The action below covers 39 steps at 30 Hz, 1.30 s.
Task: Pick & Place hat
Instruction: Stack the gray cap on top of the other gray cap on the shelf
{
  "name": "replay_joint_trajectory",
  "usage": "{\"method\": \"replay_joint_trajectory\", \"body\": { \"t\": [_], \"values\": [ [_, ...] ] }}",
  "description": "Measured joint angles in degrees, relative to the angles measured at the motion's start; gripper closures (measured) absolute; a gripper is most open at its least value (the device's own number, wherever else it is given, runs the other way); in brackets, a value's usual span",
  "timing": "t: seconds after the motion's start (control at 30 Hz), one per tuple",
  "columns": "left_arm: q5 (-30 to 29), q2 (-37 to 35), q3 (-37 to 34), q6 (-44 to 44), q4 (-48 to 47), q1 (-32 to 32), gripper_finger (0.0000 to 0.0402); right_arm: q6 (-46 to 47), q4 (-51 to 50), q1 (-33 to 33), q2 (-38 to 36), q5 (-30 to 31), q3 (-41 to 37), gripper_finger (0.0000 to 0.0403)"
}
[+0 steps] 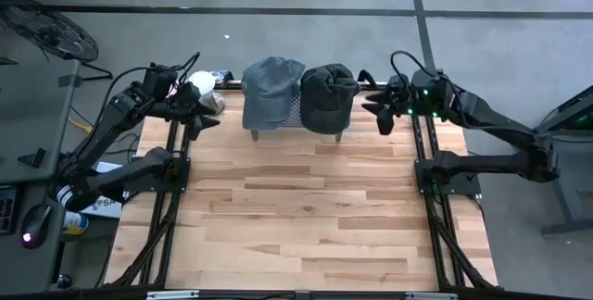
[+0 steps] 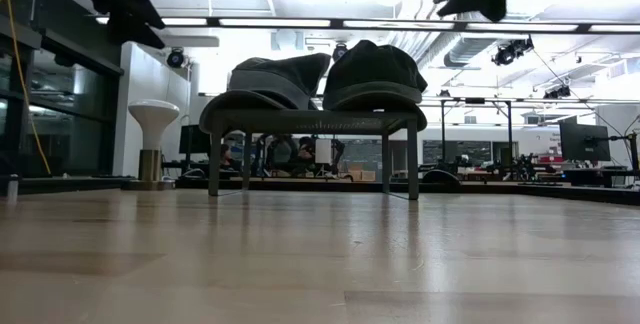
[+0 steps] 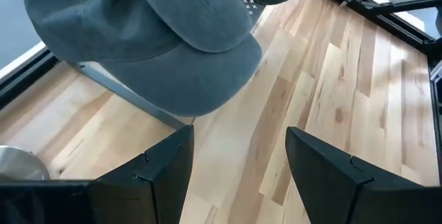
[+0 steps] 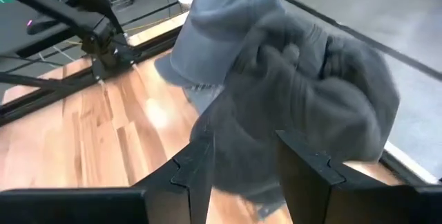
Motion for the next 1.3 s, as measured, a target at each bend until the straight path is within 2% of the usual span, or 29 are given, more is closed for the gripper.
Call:
{"method": "replay_joint_trajectory", "body": {
  "t": [0.23,0.37,0.47,0.6,0.73,0.97,1.3],
  "values": [
    [0.0,-4.4,-4.2,-3.2,1.2,0.0,0.0176,5.3,8.3,2.1,-6.8,0.3,-10.1,0.0263],
    [0.2,-5.6,-7.6,-5.4,6.6,0.0,0.0177,7.0,11.4,2.2,-7.7,0.3,-12.6,0.0263],
    [-1.2,-5.2,-9.8,-11.2,13.1,0.0,0.0176,7.6,12.5,2.2,-7.4,0.2,-12.8,0.0263],
    [-2.0,-2.1,-12.4,-23.7,24.4,0.0,0.0177,7.6,13.8,2.2,-7.1,0.2,-12.8,0.0263],
    [-2.6,4.2,-14.4,-34.0,34.8,0.0,0.0177,7.1,13.8,2.2,-7.1,1.3,-12.8,0.0263],
    [-2.6,16.4,-14.5,-37.6,45.0,0.0,0.0177,6.6,13.8,2.2,-7.1,1.5,-12.7,0.0263],
    [-2.1,18.1,-14.5,-38.9,53.4,0.0,0.0176,7.6,13.8,2.2,-7.1,1.6,-12.7,0.0263]
  ]
}}
